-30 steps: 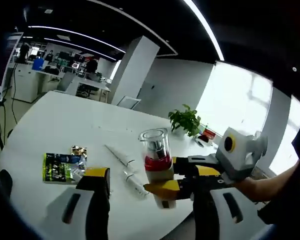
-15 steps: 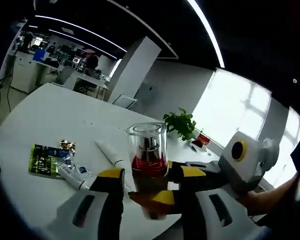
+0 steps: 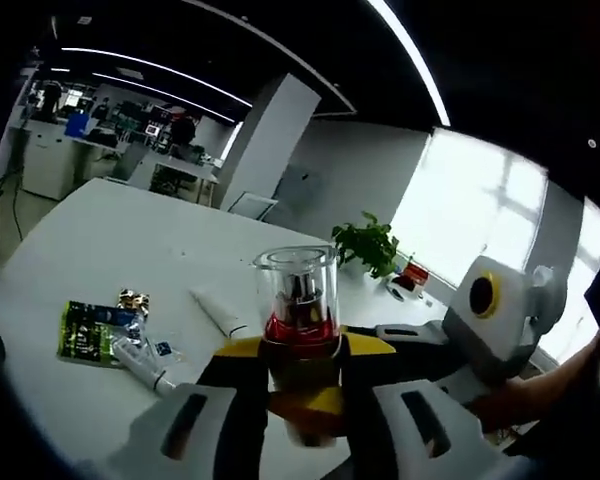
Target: Arrange the skincare products in the storage area until every visible bottle or jar stands upright without overlapping.
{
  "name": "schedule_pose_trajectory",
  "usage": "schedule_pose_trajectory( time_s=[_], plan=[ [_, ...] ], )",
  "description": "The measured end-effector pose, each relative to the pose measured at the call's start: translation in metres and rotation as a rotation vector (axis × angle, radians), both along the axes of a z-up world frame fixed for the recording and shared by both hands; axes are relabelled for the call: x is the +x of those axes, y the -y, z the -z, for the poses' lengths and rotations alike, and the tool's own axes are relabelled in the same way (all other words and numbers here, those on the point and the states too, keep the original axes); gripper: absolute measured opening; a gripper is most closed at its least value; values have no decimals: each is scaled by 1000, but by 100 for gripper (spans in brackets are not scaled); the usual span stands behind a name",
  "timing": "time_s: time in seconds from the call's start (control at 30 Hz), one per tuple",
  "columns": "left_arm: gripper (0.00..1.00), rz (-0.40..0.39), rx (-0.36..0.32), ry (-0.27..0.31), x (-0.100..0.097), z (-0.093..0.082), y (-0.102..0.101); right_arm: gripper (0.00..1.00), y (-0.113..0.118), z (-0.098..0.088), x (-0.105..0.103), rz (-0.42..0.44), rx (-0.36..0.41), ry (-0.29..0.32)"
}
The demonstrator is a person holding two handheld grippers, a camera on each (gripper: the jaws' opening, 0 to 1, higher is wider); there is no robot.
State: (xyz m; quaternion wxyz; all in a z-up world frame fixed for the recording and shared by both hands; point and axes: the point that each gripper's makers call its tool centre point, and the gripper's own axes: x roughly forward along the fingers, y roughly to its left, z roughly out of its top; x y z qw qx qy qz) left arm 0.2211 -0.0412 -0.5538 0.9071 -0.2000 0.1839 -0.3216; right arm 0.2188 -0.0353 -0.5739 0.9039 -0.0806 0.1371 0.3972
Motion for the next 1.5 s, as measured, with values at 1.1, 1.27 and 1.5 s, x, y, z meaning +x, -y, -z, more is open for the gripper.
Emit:
schedule_pose_trajectory(
  time_s=[1.1, 1.27, 1.5],
  plan=[
    [21, 651, 140, 256, -37, -41, 93, 30, 65, -28, -45, -644, 149, -44],
    [22, 723, 242, 266, -37, -16, 105, 29, 77, -2, -35, -573, 30, -1],
    [22, 773, 320, 202, -42, 38, 120, 29, 87, 52, -40, -536, -97, -32]
  ],
)
